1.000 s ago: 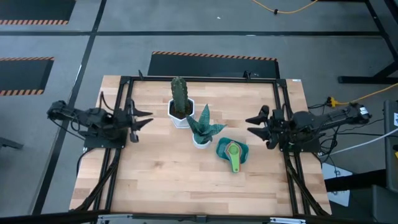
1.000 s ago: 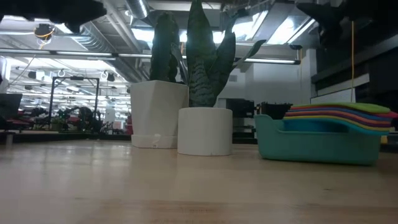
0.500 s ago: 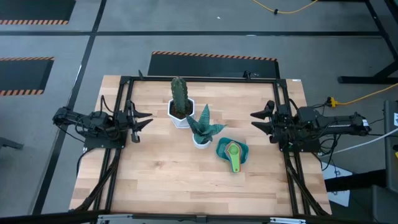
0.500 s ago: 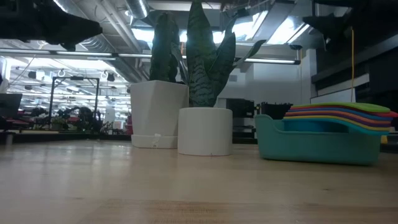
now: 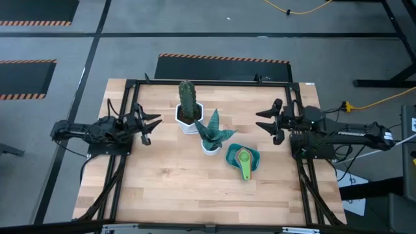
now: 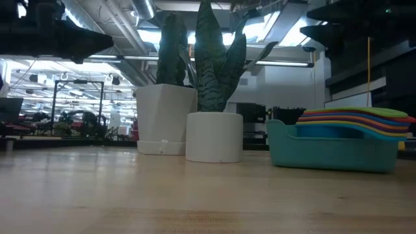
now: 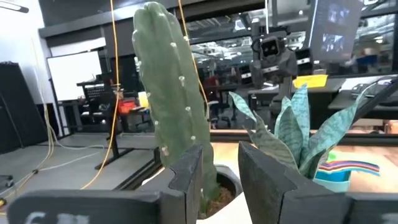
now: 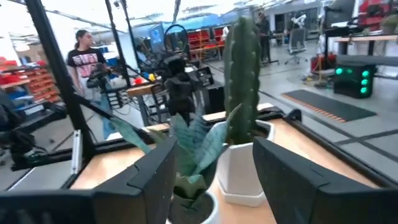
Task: Nest measuring cups in basket
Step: Return to Home Position
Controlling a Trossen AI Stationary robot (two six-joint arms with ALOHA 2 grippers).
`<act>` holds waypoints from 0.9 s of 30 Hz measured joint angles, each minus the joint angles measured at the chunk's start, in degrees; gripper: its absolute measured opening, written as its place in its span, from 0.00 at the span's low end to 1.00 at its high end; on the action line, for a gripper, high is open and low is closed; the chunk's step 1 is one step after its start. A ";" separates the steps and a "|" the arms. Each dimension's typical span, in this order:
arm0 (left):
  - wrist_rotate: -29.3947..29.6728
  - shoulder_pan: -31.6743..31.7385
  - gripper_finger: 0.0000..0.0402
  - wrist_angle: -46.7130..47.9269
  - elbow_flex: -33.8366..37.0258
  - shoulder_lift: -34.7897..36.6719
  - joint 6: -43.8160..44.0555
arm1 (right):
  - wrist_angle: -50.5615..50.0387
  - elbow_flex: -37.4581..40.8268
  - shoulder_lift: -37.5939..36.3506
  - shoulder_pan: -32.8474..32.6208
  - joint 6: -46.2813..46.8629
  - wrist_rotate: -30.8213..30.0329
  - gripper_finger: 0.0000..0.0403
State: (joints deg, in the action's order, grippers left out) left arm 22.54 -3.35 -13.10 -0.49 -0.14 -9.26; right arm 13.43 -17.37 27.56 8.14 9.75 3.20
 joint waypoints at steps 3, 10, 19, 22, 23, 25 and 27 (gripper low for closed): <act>-0.82 0.88 0.24 0.23 -0.12 0.00 0.10 | -1.78 0.02 -2.29 0.66 -1.13 0.02 0.53; -0.92 1.26 0.24 1.09 -0.17 0.00 0.13 | -9.58 0.95 -10.94 0.71 -2.45 0.04 0.53; -1.00 1.26 0.24 1.07 -0.20 0.00 1.25 | -3.95 12.26 -21.06 0.72 -0.81 -2.62 0.53; -1.00 1.26 0.24 1.07 -0.20 0.00 1.40 | -3.37 14.33 -23.86 0.71 -1.02 -1.57 0.53; -1.00 1.26 0.24 1.07 -0.20 0.00 1.40 | -3.42 14.92 -24.69 0.71 -1.06 -1.48 0.53; -1.00 1.26 0.24 1.07 -0.20 0.00 1.40 | -3.50 16.18 -26.16 0.71 -1.26 -0.57 0.53; -1.00 1.26 0.24 1.07 -0.20 0.00 1.40 | -5.67 16.99 -27.36 0.71 -1.33 -0.06 0.53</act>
State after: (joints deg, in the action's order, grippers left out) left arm 21.54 -2.09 -12.03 -0.69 -0.14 -7.86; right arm 7.77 -0.38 0.20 8.84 8.42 3.14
